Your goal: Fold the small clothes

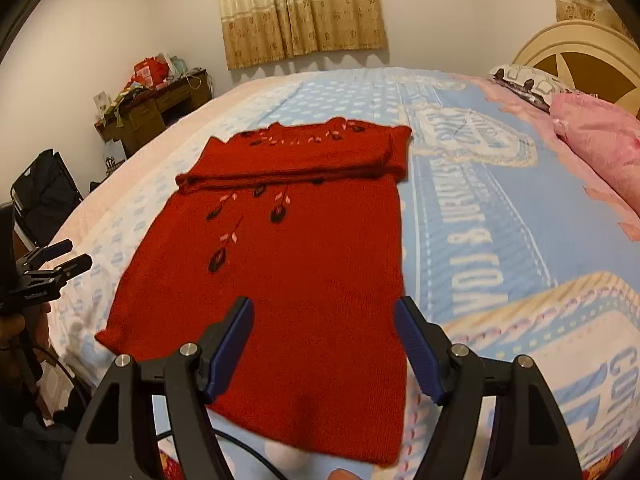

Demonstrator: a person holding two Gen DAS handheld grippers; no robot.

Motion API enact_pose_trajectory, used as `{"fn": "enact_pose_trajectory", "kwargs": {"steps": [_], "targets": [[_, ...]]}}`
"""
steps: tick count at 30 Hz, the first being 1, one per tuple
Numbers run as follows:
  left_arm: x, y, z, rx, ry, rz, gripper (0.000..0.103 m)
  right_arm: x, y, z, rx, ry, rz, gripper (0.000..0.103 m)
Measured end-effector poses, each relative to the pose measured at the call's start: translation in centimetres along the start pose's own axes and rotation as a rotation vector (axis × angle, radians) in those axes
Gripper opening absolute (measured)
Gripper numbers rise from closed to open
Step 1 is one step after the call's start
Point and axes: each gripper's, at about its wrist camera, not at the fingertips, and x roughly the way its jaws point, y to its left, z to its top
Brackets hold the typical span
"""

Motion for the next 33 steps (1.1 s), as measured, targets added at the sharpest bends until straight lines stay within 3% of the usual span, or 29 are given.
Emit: {"fn": "enact_pose_trajectory", "kwargs": {"steps": [15, 23, 33], "targets": [[-0.1, -0.9, -5.4, 0.028, 0.073, -0.028, 0.103, -0.4, 0.4, -3.6, -0.009, 0.055, -0.016, 0.073], [0.0, -1.6, -6.3, 0.03, 0.085, -0.083, 0.102, -0.6, -0.3, -5.2, 0.014, 0.097, -0.013, 0.073], [0.8, -1.4, -6.9, -0.007, 0.131, -0.147, 0.079, -0.6, -1.9, -6.1, 0.065, 0.122, -0.045, 0.059]]}}
